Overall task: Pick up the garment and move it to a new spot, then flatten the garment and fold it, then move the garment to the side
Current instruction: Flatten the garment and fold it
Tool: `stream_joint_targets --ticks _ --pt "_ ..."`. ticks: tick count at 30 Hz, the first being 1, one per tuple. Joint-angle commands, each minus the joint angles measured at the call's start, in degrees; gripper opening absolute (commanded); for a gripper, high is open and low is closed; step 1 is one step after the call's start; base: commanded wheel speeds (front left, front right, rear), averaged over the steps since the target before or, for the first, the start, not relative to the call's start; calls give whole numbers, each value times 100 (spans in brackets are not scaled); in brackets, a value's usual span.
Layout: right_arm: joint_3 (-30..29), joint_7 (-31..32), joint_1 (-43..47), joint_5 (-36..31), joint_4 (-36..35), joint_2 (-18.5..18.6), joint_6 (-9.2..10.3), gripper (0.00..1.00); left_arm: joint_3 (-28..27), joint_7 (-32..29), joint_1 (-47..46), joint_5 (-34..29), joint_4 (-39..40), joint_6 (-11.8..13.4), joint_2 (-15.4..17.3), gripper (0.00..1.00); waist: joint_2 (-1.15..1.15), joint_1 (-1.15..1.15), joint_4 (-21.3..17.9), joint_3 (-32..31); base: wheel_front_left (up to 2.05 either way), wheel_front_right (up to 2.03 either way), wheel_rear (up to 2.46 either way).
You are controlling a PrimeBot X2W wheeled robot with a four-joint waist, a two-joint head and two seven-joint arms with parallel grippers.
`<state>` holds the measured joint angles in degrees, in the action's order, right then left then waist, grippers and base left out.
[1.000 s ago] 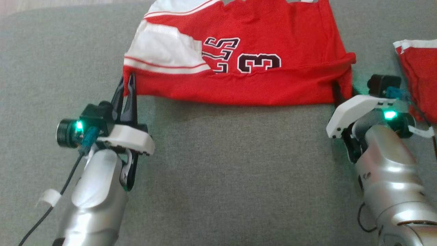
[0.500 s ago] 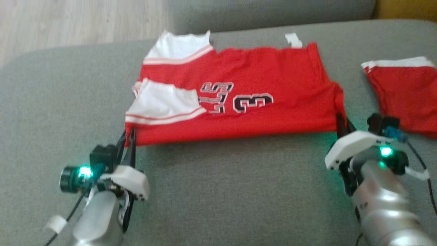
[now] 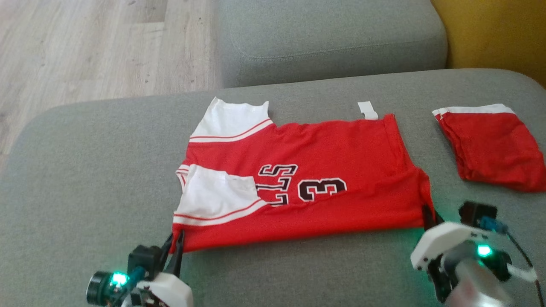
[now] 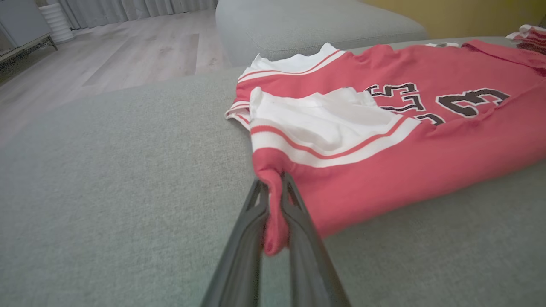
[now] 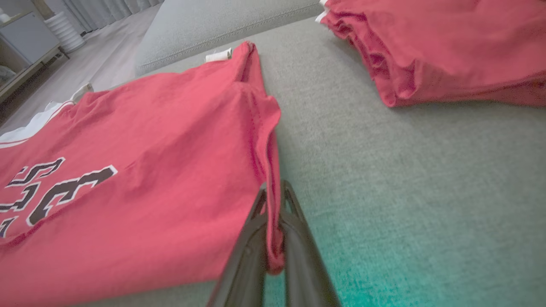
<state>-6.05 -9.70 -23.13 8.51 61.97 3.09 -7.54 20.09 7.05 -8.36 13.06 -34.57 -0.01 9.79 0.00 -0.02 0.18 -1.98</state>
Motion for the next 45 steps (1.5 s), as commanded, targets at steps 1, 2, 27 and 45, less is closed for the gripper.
stream_joint_targets --ticks 1,2,27,45 --pt "133 10 -27 54 -228 -21 5 0 -185 -25 -145 21 260 19 165 0 0 2 13 -14 0 0 0" --pt "139 32 69 81 -318 -21 5 0 -169 -81 -64 28 375 34 169 0 0 2 19 -21 0 0 0" --pt "673 -520 928 521 -4129 -22 5 100 -630 787 -771 200 1878 299 -156 100 0 2 -332 910 0 0 0" --pt "1297 -529 240 937 -5011 -22 5 100 646 -2065 -4596 1395 -221 -745 1745 100 0 2 -1315 2707 0 0 0"
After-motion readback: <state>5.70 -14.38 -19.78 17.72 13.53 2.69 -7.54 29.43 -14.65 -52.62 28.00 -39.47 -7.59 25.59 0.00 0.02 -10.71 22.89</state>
